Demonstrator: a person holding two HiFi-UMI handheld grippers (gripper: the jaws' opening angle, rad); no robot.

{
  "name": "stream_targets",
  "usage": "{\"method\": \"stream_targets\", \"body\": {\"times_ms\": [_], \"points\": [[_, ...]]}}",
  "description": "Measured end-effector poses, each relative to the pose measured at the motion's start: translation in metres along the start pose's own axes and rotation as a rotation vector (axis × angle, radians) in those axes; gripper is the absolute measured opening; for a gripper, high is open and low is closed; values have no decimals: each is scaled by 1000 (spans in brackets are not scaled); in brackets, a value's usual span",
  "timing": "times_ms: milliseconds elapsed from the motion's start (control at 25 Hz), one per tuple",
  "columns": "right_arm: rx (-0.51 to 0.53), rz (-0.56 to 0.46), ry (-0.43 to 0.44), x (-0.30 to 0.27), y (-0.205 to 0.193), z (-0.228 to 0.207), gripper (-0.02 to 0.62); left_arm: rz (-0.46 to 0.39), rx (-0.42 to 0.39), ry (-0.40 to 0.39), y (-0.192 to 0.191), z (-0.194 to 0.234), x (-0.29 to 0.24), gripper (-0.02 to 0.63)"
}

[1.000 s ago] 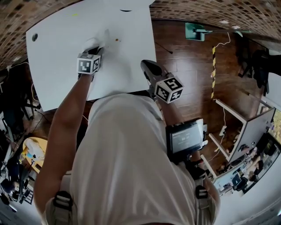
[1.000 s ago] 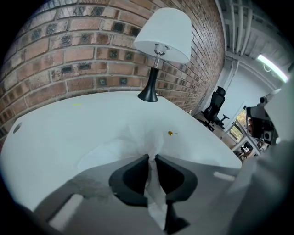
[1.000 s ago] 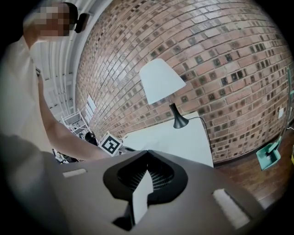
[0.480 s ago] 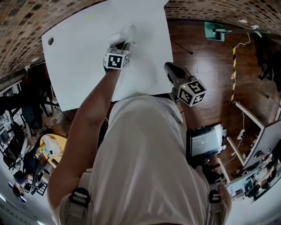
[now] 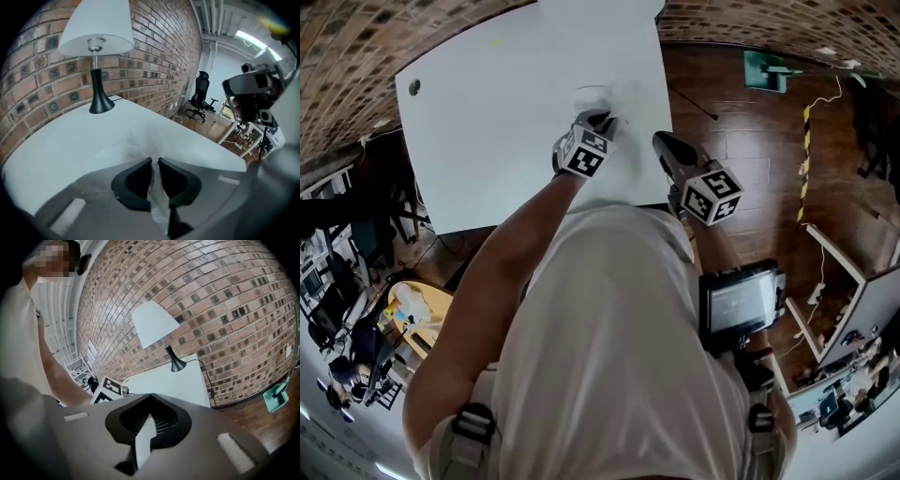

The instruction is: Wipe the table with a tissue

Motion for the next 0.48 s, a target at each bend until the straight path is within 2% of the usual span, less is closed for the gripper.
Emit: {"method": "stream_targets", "body": {"times_ms": [120, 320, 400, 480], "points": [[5, 5, 11, -3, 2, 2, 8, 28, -19, -83, -8, -23, 4, 37], [7, 6, 26, -5, 1, 2, 6, 104, -32, -268, -26, -45, 13, 37], [8, 4, 25, -4, 1, 2, 7, 110, -16, -279, -30, -37, 17, 37], [5, 1, 21, -2, 2, 1, 8, 91, 16, -246, -29, -17, 20, 37]]}}
Point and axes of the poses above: the fingertips, and each gripper's own axes: x backward along the fingers, z to its left, y out of its top, the point moved 6 cm from there along x, backward along the fingers, and after that the axes turned 6 degrees about x, right-handed, at the moved point
